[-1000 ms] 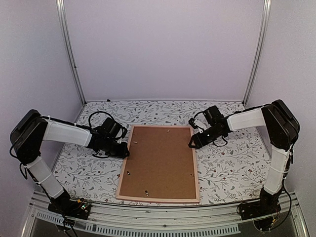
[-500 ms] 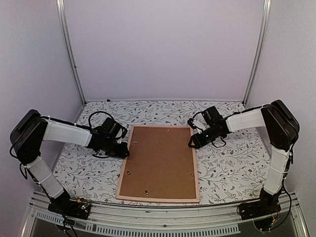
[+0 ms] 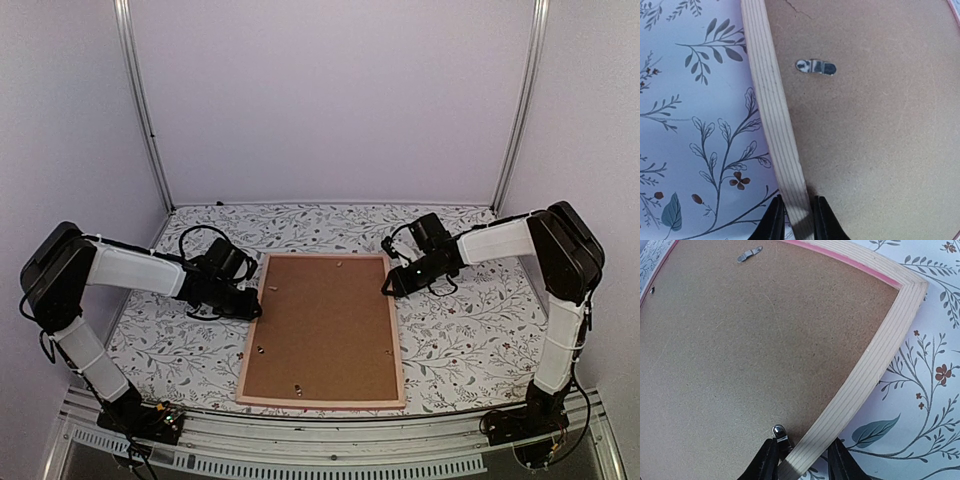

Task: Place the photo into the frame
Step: Press the fastener onto the backboard.

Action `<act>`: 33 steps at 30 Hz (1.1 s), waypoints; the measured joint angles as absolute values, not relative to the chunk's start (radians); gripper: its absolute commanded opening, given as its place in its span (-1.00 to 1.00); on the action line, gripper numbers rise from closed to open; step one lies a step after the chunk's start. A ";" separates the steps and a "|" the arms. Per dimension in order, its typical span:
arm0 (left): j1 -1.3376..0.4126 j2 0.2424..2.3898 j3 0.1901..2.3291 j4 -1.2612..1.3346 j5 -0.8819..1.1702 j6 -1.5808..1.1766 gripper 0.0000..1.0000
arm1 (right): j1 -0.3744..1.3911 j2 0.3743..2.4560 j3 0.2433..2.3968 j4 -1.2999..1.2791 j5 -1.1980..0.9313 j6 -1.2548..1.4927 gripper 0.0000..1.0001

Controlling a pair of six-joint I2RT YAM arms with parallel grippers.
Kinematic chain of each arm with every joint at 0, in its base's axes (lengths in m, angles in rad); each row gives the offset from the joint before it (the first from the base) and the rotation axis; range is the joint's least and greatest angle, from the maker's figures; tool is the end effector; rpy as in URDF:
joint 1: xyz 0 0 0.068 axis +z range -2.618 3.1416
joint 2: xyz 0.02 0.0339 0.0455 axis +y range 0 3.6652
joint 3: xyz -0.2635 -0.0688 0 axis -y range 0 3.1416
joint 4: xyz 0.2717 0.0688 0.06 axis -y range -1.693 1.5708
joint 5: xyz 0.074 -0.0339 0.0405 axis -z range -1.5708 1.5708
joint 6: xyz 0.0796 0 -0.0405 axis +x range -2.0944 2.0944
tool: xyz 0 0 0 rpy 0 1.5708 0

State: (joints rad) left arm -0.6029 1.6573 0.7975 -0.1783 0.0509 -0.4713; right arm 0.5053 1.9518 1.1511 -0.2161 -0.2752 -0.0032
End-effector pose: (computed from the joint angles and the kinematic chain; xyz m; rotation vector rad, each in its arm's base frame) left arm 0.2806 -0.1981 0.0771 0.1945 2.6695 -0.4322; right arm 0.3653 0.2268 0.0768 -0.7593 2.5116 0.5369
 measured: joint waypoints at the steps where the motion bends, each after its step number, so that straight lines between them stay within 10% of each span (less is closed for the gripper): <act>1: -0.603 1.657 0.797 -0.178 0.051 -0.471 -0.63 | 0.504 1.952 1.151 -0.216 -0.277 -0.001 -0.47; 18: -0.602 1.657 0.797 -0.178 0.052 -0.471 -0.63 | 0.484 1.952 1.151 -0.202 -0.342 -0.001 0.21; 33: -0.602 1.638 0.795 -0.186 0.065 -0.476 -0.54 | 0.505 1.846 1.014 -0.193 -0.327 0.136 0.19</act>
